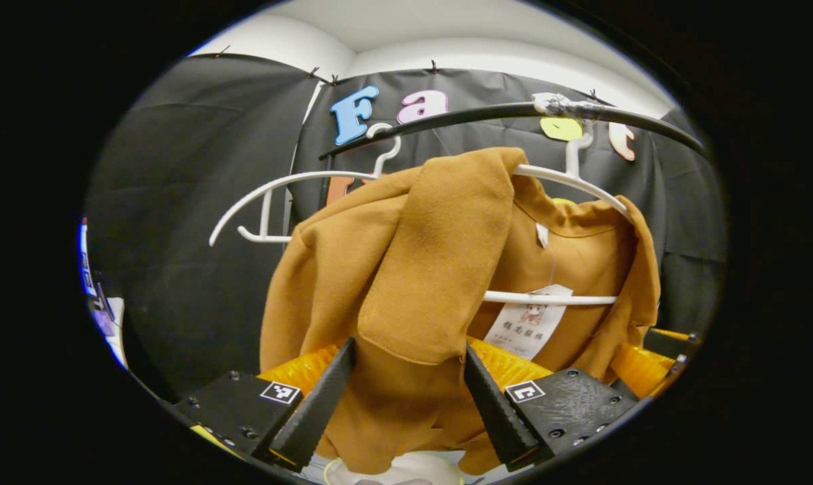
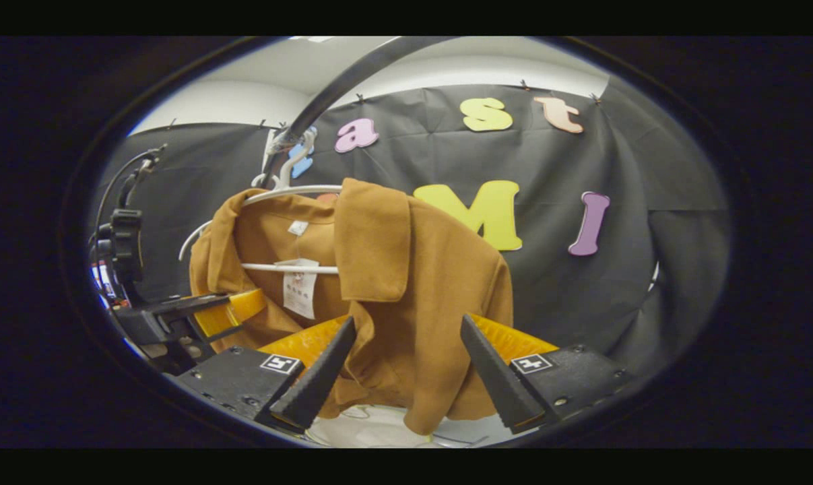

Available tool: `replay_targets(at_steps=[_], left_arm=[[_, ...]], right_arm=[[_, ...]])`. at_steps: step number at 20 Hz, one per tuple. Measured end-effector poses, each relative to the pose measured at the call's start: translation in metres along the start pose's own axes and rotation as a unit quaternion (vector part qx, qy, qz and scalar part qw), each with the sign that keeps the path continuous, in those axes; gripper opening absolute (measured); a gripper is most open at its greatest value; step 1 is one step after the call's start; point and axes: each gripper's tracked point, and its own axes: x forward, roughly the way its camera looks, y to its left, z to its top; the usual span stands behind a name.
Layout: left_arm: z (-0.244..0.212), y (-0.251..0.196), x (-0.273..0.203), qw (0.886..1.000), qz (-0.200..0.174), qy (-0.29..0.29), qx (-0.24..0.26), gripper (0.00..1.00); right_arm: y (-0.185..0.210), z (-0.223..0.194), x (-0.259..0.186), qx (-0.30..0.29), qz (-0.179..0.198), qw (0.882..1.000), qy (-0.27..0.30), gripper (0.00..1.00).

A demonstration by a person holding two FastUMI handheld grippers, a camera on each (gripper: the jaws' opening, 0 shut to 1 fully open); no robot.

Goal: Grasp the clothes on the hanger with both hands and then place them into the laundry hamper below.

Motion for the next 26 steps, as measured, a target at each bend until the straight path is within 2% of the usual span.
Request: replay_targets(at_steps=[1, 2, 3, 4, 5, 6, 7, 9, 10, 12, 13, 14, 15, 16, 18, 19, 20, 22, 25, 26], left_arm=[[0.000, 0.003, -0.001, 1.000, 0.003, 0.000, 0.006, 0.99], [0.002, 0.005, 0.000, 1.000, 0.002, -0.002, 0.010, 0.95], [0.003, 0.008, 0.000, 1.000, 0.005, -0.005, 0.014, 0.99], [0.004, 0.013, -0.001, 1.000, 0.010, -0.007, 0.018, 0.91], [0.005, 0.015, -0.001, 1.000, 0.013, -0.007, 0.021, 0.92], [0.005, 0.015, -0.001, 1.000, 0.013, -0.009, 0.024, 0.84], [0.005, 0.014, -0.001, 1.000, 0.013, -0.008, 0.027, 0.72], [0.002, 0.012, 0.001, 0.999, 0.007, -0.009, 0.032, 0.63], [0.000, 0.013, 0.002, 0.999, 0.003, -0.008, 0.036, 0.59], [-0.008, 0.012, 0.002, 0.999, -0.010, 0.001, 0.036, 0.41], [-0.009, 0.009, 0.000, 0.999, -0.021, 0.002, 0.037, 0.40], [-0.011, 0.020, 0.006, 0.999, -0.001, 0.002, 0.041, 0.31], [-0.015, 0.024, 0.007, 0.999, 0.000, 0.000, 0.040, 0.23], [-0.014, 0.022, 0.004, 0.999, -0.010, 0.003, 0.037, 0.14], [-0.016, 0.015, 0.006, 0.999, -0.041, 0.006, 0.035, 0.09], [-0.016, 0.018, 0.003, 0.999, -0.034, 0.009, 0.029, 0.07], [-0.017, 0.017, 0.006, 0.999, -0.042, 0.011, 0.026, 0.00], [-0.016, 0.019, 0.006, 0.998, -0.050, 0.013, 0.030, 0.00], [-0.011, 0.029, 0.002, 0.998, -0.055, 0.011, 0.027, 0.00], [-0.008, 0.032, -0.001, 0.998, -0.056, 0.008, 0.023, 0.00]], right_arm=[[0.004, 0.001, 0.004, -0.003, -0.001, 1.000, -0.005, 0.97], [0.009, 0.001, 0.009, -0.002, 0.001, 1.000, -0.003, 0.99], [0.015, 0.000, 0.015, 0.002, 0.006, 1.000, -0.003, 0.99], [0.020, 0.001, 0.019, 0.007, 0.012, 1.000, -0.005, 1.00], [0.022, 0.003, 0.024, 0.008, 0.010, 1.000, -0.009, 1.00], [0.020, 0.003, 0.028, 0.007, 0.006, 1.000, -0.009, 0.96], [0.023, 0.004, 0.031, 0.009, 0.010, 1.000, -0.013, 0.93], [0.020, 0.002, 0.038, 0.008, 0.010, 1.000, -0.014, 0.77], [0.015, 0.002, 0.040, 0.007, 0.006, 1.000, -0.017, 0.64], [0.001, 0.001, 0.045, 0.015, -0.004, 1.000, -0.017, 0.37], [-0.002, -0.003, 0.048, 0.020, -0.002, 1.000, -0.012, 0.24], [-0.004, -0.008, 0.050, 0.023, 0.005, 1.000, -0.002, 0.17], [-0.001, -0.010, 0.051, 0.029, 0.017, 0.999, 0.002, 0.10], [0.000, -0.012, 0.052, 0.033, 0.033, 0.999, 0.006, 0.06], [0.000, -0.014, 0.053, 0.049, 0.061, 0.997, 0.015, 0.05], [-0.001, -0.016, 0.055, 0.057, 0.071, 0.995, 0.025, 0.05], [-0.001, -0.018, 0.052, 0.064, 0.088, 0.994, 0.029, 0.04], [-0.002, -0.016, 0.050, 0.086, 0.121, 0.988, 0.033, 0.04], [-0.005, -0.007, 0.040, 0.157, 0.189, 0.969, 0.028, 0.04], [-0.006, 0.002, 0.034, 0.188, 0.213, 0.959, 0.018, 0.04]])
